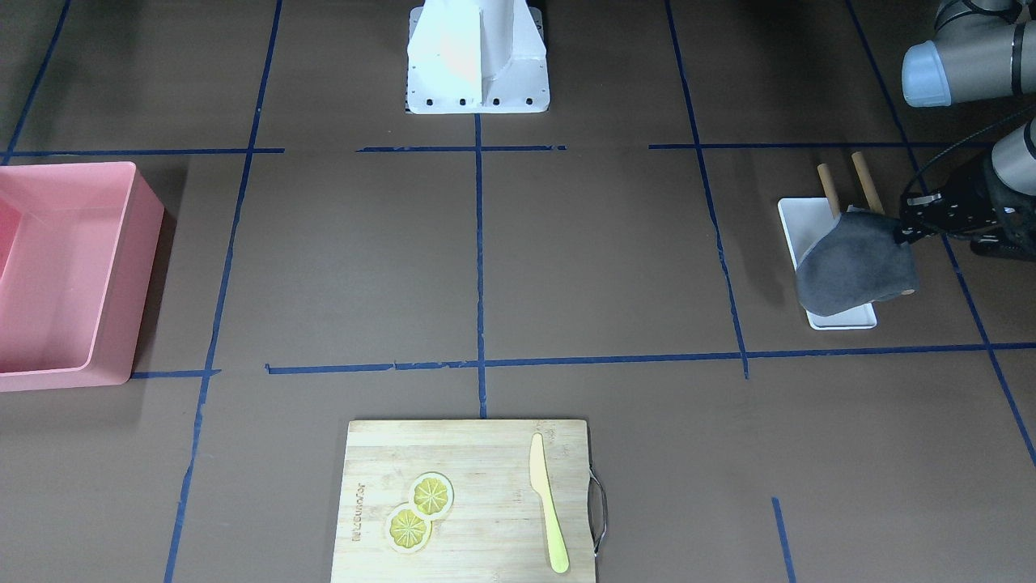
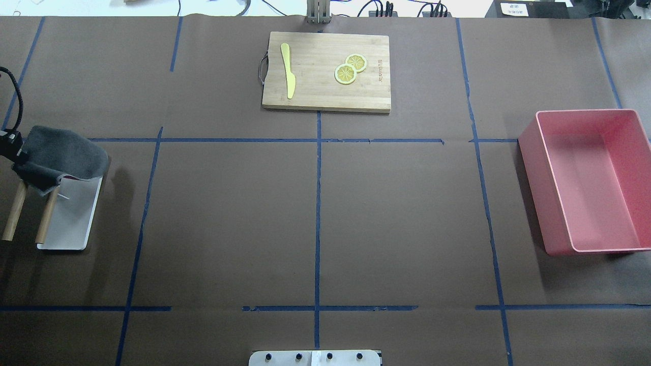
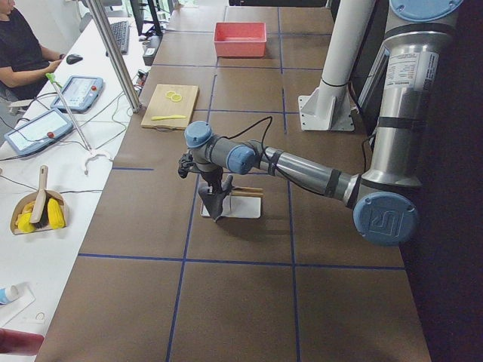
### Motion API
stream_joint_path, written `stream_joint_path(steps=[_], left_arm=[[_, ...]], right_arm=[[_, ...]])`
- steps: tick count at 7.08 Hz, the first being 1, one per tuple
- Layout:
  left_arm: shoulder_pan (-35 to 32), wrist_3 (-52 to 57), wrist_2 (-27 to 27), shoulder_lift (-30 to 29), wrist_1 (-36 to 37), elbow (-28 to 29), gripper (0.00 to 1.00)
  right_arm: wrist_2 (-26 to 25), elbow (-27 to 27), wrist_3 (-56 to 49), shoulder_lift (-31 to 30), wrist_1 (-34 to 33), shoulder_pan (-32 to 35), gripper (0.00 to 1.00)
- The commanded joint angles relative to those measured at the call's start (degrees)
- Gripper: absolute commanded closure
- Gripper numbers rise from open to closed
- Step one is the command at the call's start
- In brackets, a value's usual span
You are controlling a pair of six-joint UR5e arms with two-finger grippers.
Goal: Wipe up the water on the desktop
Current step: 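Grasp the grey cloth with the left gripper, then lift the cloth with the left gripper while the right gripper approaches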
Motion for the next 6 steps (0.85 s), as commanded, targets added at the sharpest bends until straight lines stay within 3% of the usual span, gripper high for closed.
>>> stream_joint_path(steps=[1,3,5,6], left_arm=[[0.0,-0.17,-3.73,-0.18,0.57,-1.54,1.0],[-0.26,-10.55,-6.82,-3.84,0.66,-5.31,1.0],[0.7,-24.96,-8.57,-12.43,0.57,-6.12,1.0],[4.62,-31.74,-8.24,-15.79,0.22,-6.21,1.0]], right_arm=[[0.44,0.43,0.0,0.0,0.07,0.0,0.0],[4.03,0.25,-0.26,0.0,3.3,0.0,0.0],[4.13,0.61,0.17,0.0,4.37,-2.27,0.0],[4.13,0.96,0.18,0.09,4.46,-3.16,0.0]])
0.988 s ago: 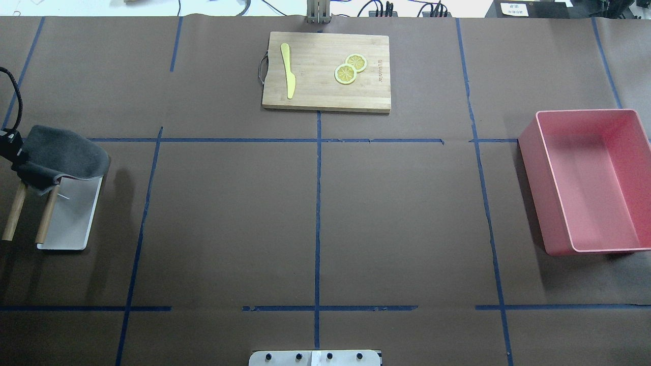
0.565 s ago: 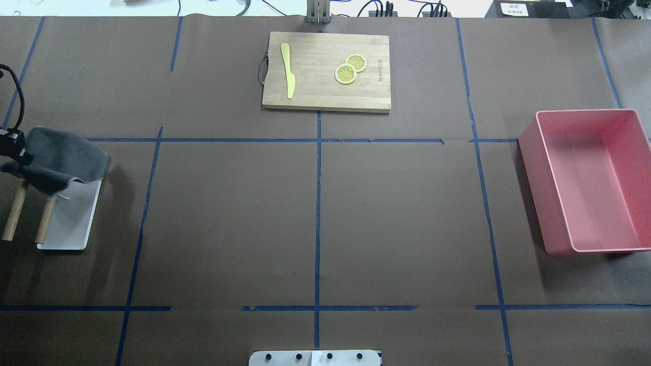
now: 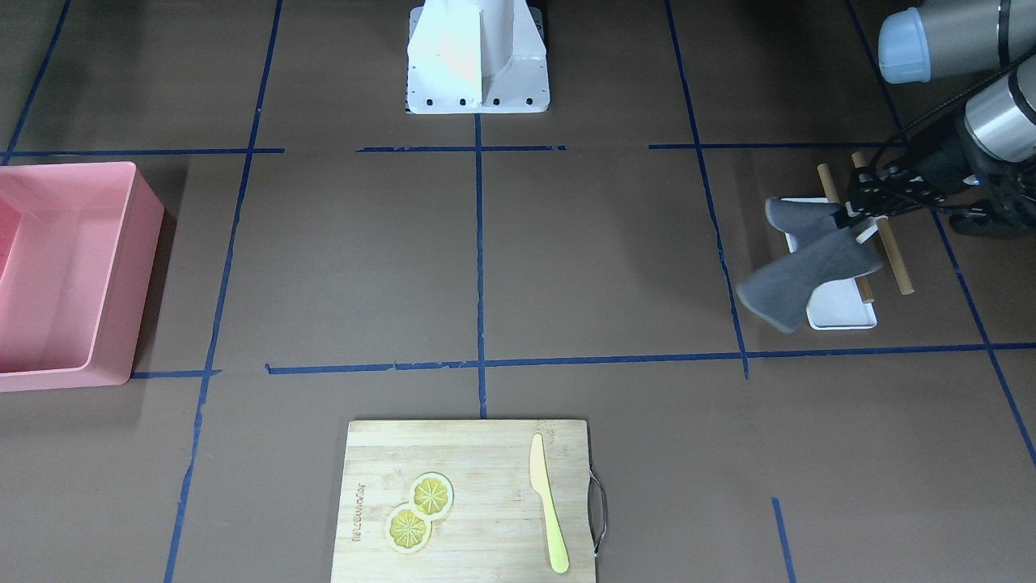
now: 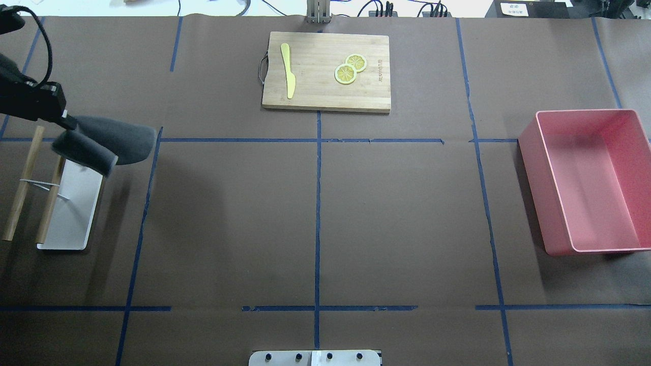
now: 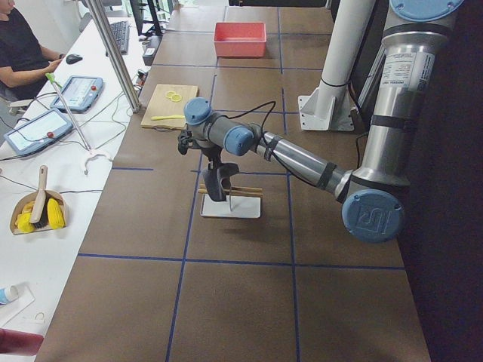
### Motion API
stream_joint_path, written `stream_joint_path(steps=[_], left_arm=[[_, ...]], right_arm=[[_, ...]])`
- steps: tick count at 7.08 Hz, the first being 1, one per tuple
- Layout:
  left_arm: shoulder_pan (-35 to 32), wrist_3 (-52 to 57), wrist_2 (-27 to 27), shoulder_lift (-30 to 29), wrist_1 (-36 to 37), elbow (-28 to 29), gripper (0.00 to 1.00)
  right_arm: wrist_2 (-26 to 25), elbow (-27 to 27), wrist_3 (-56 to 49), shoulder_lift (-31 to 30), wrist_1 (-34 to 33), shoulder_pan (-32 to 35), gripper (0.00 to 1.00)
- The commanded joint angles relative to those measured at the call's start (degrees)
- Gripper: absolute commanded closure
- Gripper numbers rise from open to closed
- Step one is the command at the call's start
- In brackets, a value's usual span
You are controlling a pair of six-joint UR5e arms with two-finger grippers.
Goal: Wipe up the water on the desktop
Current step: 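Lift the cloth with the left gripper while the right gripper approaches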
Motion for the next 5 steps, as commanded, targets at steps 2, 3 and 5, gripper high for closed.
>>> stream_joint_path(steps=[2,3,5], left_arm=[[12.38,-22.6,5.2,-13.38,-0.45,0.04,1.0],[16.69,-26.76,8.63,-15.76,-0.46,0.21,1.0],[22.42,-31.44,13.91,-21.56,-0.54,2.4,1.0]], right_arm=[[1.3,5.42,5.52,0.33,0.29,-3.91,0.0],[1.48,8.23,10.7,0.86,3.86,-7.84,0.0],[1.4,8.17,27.53,0.86,21.55,-13.04,0.0]])
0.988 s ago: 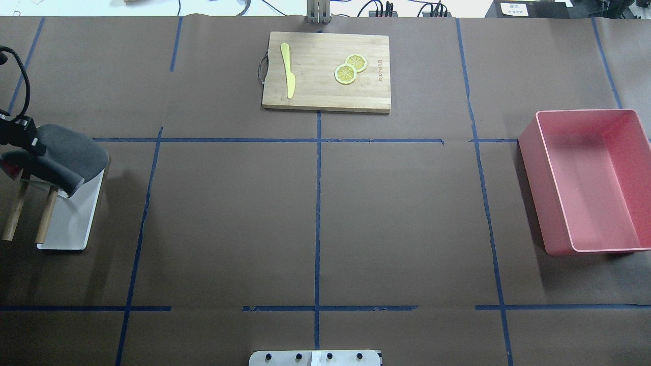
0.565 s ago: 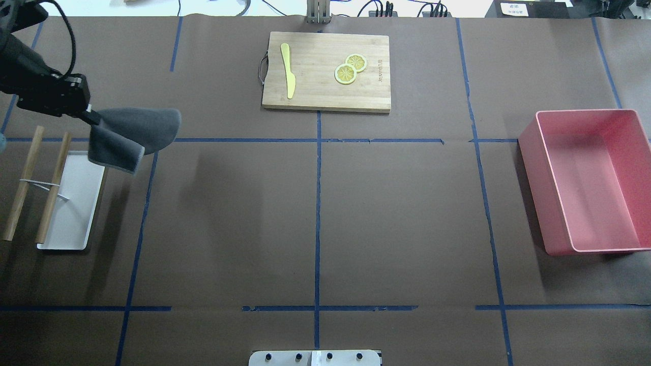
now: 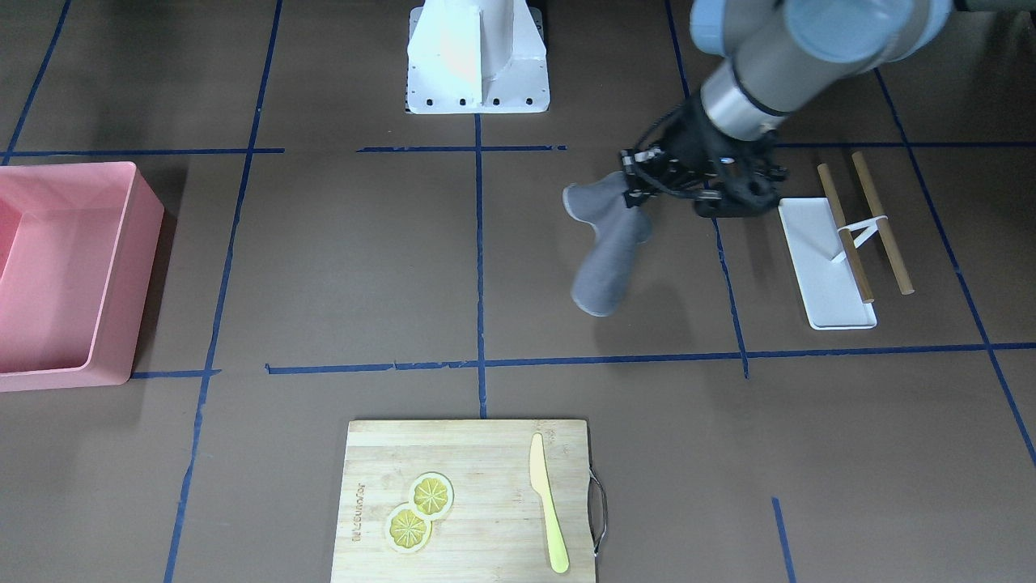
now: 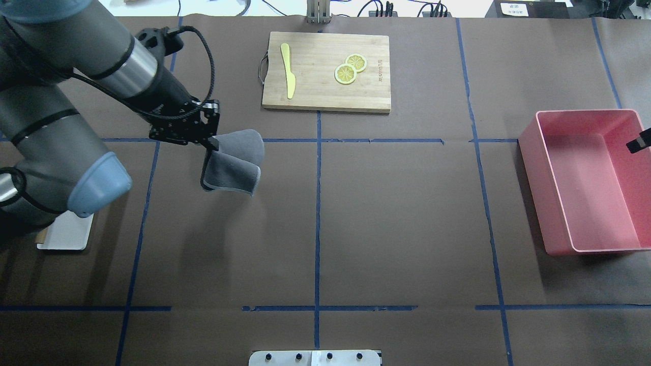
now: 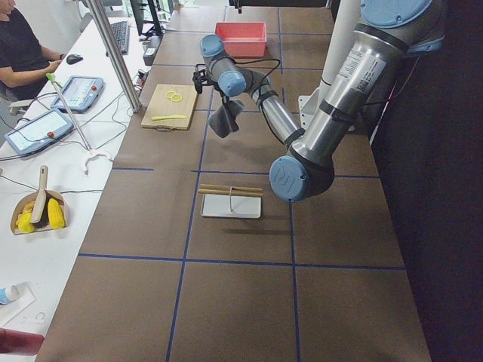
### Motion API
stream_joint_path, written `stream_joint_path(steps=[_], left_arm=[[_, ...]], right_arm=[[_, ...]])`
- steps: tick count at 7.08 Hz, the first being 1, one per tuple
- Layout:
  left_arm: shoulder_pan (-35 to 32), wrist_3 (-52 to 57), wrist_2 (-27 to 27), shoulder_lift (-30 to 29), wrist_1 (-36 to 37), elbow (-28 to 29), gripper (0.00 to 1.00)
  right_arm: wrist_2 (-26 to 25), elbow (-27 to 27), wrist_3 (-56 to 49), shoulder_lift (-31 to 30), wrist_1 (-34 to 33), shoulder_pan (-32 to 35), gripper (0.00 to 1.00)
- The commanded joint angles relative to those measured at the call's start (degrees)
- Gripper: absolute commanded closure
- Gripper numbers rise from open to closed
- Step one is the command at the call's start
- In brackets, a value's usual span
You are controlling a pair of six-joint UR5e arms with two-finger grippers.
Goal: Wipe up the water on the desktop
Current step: 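Lift the cloth with the left gripper while the right gripper approaches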
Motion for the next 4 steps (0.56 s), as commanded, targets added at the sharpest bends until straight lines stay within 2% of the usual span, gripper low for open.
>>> stream_joint_path(steps=[1,2,3,4], left_arm=[[4.24,-5.16,3.84,-5.67,-0.12,2.01,1.0],[4.5,-5.53,3.84,-6.39,-0.12,2.19,1.0],[4.51,-5.62,3.84,-7.7,-0.21,3.06,1.0],[4.68,-5.88,3.84,-8.32,-0.21,3.68,1.0]], right_arm=[[-2.61,0.43,17.91,0.06,20.34,-7.46,0.0],[-6.46,0.69,25.9,0.24,28.79,-12.03,0.0],[-11.63,1.13,30.33,2.24,32.97,-16.33,0.0],[-14.47,2.88,30.64,2.7,33.09,-18.47,0.0]])
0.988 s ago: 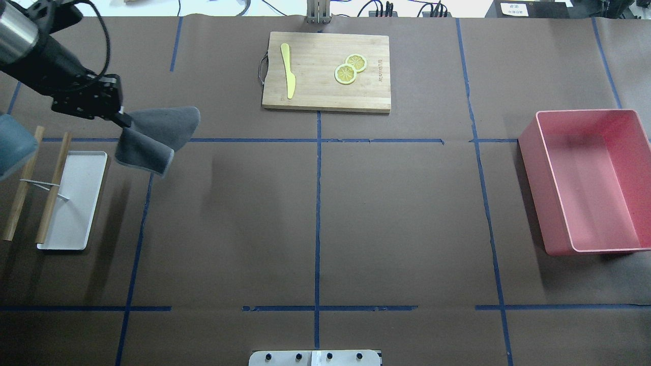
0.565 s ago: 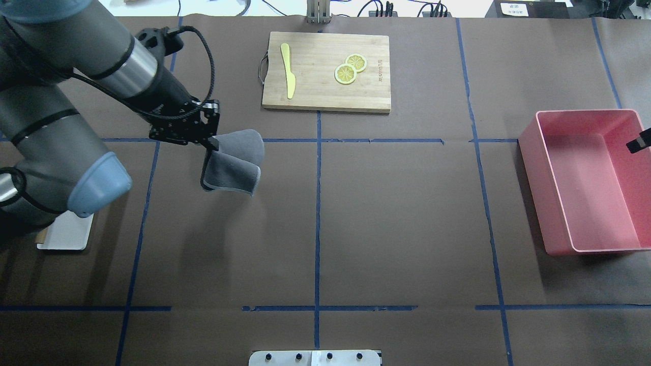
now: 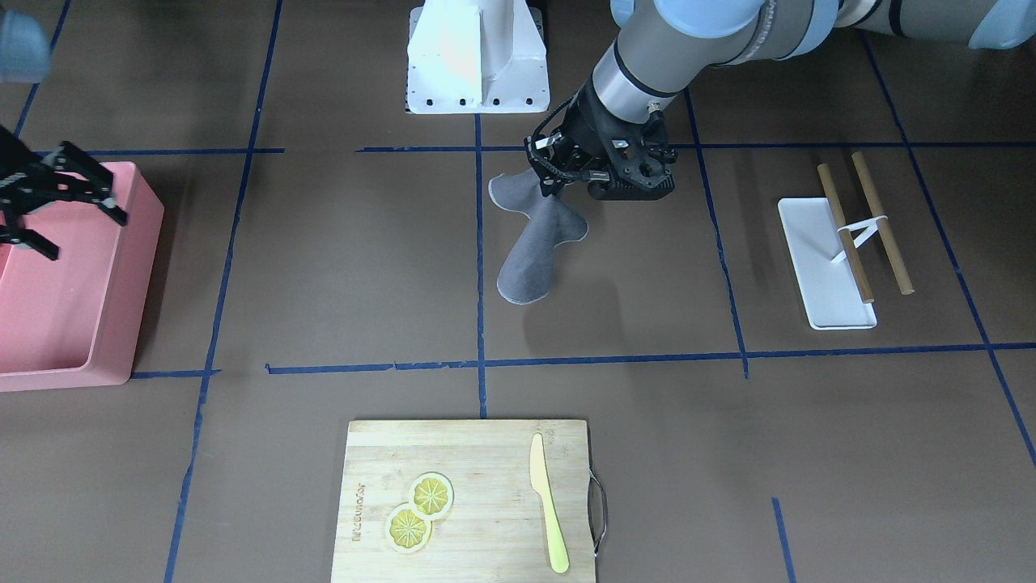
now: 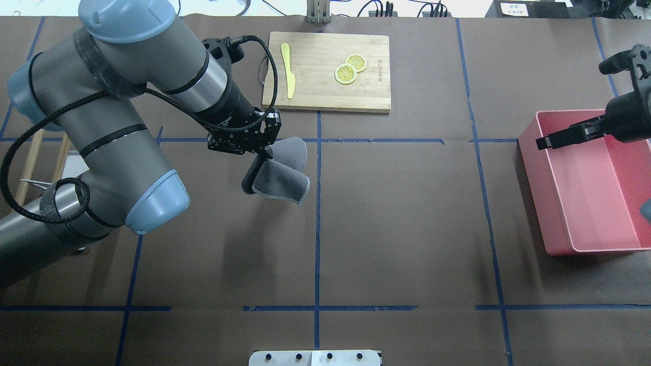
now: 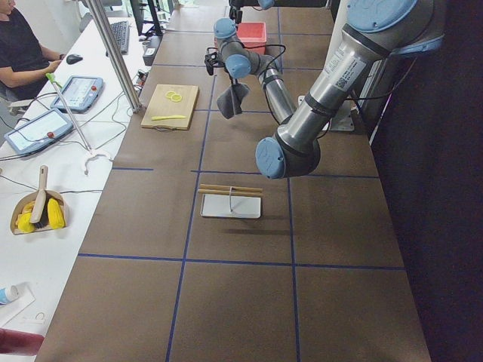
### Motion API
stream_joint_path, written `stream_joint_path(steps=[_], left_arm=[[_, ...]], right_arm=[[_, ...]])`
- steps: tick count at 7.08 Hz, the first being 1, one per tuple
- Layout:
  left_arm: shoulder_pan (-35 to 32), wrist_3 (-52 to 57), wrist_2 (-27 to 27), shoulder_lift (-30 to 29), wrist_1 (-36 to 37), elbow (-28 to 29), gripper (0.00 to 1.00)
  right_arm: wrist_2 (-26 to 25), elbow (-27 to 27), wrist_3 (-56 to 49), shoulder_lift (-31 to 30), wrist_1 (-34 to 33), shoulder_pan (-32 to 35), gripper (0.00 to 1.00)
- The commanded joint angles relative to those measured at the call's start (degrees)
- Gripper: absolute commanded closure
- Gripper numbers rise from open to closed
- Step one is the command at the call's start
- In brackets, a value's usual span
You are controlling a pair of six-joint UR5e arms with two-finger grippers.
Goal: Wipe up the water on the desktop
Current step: 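Lift the cloth with the left gripper while the right gripper approaches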
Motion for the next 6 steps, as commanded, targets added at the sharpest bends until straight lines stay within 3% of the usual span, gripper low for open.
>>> stream_joint_path(steps=[1,3,6], left_arm=[[0.92,-0.98,0.15,-1.59,-0.03,0.89,1.0],[1.89,-4.04,1.28,-6.4,-1.16,5.6,1.0],[3.56,-14.75,6.55,-10.81,-5.57,10.55,1.0]], right_arm=[[-5.4,2.19,3.65,1.52,2.79,-5.1,0.0],[-10.47,2.72,10.12,5.98,2.7,-10.53,0.0],[-28.82,4.66,13.14,10.65,2.52,-25.54,0.0]])
